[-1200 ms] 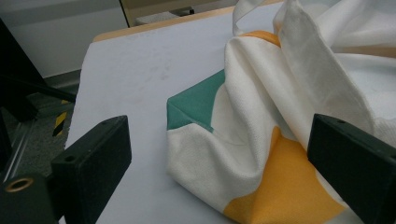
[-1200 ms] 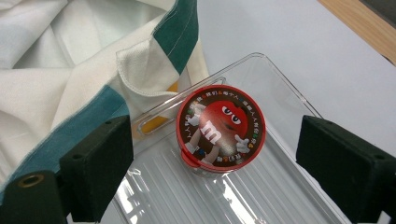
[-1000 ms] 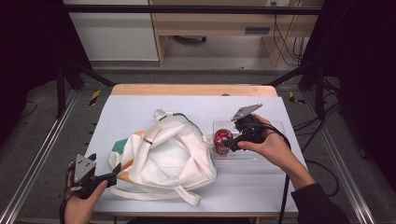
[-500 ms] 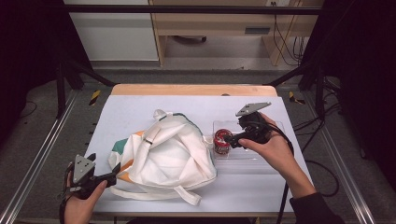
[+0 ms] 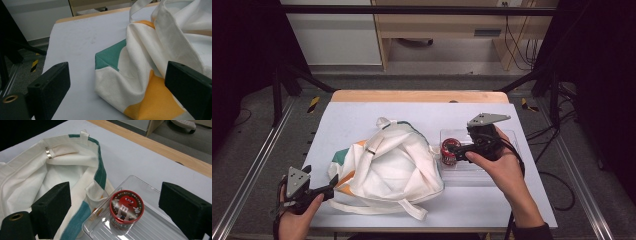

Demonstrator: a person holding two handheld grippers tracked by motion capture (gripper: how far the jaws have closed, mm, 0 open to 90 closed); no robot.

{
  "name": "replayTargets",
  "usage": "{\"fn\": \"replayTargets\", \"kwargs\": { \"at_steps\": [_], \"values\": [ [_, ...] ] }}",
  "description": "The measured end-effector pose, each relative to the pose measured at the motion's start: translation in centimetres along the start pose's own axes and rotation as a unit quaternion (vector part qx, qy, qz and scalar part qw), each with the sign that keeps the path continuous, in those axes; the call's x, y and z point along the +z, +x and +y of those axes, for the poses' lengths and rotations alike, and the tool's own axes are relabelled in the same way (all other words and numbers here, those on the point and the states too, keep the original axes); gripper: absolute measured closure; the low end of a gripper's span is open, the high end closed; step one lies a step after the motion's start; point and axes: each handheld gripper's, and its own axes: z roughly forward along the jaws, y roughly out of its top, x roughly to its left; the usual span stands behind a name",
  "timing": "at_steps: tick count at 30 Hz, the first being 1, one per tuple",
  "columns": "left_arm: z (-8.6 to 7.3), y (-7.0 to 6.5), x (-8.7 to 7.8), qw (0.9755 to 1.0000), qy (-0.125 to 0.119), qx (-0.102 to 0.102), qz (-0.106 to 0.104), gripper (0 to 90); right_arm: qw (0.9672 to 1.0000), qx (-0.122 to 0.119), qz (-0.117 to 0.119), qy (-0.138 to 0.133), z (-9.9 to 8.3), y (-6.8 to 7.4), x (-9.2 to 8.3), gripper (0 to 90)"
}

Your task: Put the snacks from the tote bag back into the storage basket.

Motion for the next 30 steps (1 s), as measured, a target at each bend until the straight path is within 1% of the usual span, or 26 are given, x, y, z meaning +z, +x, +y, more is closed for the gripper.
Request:
{"fn": "replayTargets", "kwargs": {
  "at_steps": [2, 4, 9, 10, 12, 15, 18, 21, 22, 24, 27, 29, 30],
  "values": [
    [0.0, 0.1, -0.1, 1.0, -0.002, -0.001, 0.001, 6.3, 1.0, -0.002, -0.007, 0.003, -0.1, 0.4, 0.1, 10.8],
    [0.0, 0.1, -0.1, 1.0, -0.004, -0.006, 0.002, 6.3, 0.9999, -0.001, -0.012, -0.001, -0.1, 0.8, 0.1, 10.8],
    [0.0, 0.2, -0.2, 1.0, -0.004, -0.005, 0.003, 6.3, 0.9997, -0.004, -0.021, -0.011, -0.2, 1.8, -0.2, 10.5],
    [0.0, 0.1, -0.1, 1.0, -0.005, -0.006, 0.002, 6.3, 0.9997, -0.006, -0.024, -0.008, -0.2, 2.0, -0.2, 10.2],
    [0.0, 0.1, -0.1, 1.0, -0.004, -0.004, 0.001, 6.3, 0.9992, -0.018, -0.035, -0.006, -0.1, 2.3, -0.6, 9.5],
    [0.1, 0.0, -0.2, 1.0, -0.006, -0.002, -0.001, 6.3, 0.9988, -0.02, -0.042, -0.013, -0.3, 2.5, -1.4, 9.6],
    [0.1, 0.0, -0.1, 1.0, -0.006, -0.003, -0.003, 6.3, 0.9983, -0.017, -0.055, -0.015, -0.6, 2.3, -2.1, 9.6],
    [0.2, 0.0, -0.1, 1.0, -0.006, -0.002, -0.004, 6.3, 0.9977, -0.009, -0.066, -0.012, -1.2, 1.6, -2.5, 9.6],
    [0.2, 0.0, -0.1, 1.0, -0.006, -0.002, -0.004, 6.3, 0.9974, -0.002, -0.071, -0.012, -1.4, 1.4, -2.7, 9.7],
    [0.2, 0.0, -0.1, 1.0, -0.007, -0.002, 0.0, 6.2, 0.9959, 0.006, -0.089, -0.015, -1.7, 0.9, -3.0, 10.2],
    [0.3, 0.0, 0.0, 1.0, -0.008, -0.002, 0.001, 6.0, 0.9931, 0.015, -0.116, -0.012, -2.2, -0.1, -3.5, 10.1],
    [0.3, 0.0, 0.0, 1.0, -0.007, -0.002, 0.002, 5.9, 0.9922, 0.027, -0.121, -0.011, -2.5, -0.8, -3.8, 10.0],
    [0.3, 0.0, 0.0, 1.0, -0.008, -0.003, 0.002, 5.9, 0.9919, 0.028, -0.124, -0.013, -2.7, -1.2, -4.0, 9.9]
  ]
}}
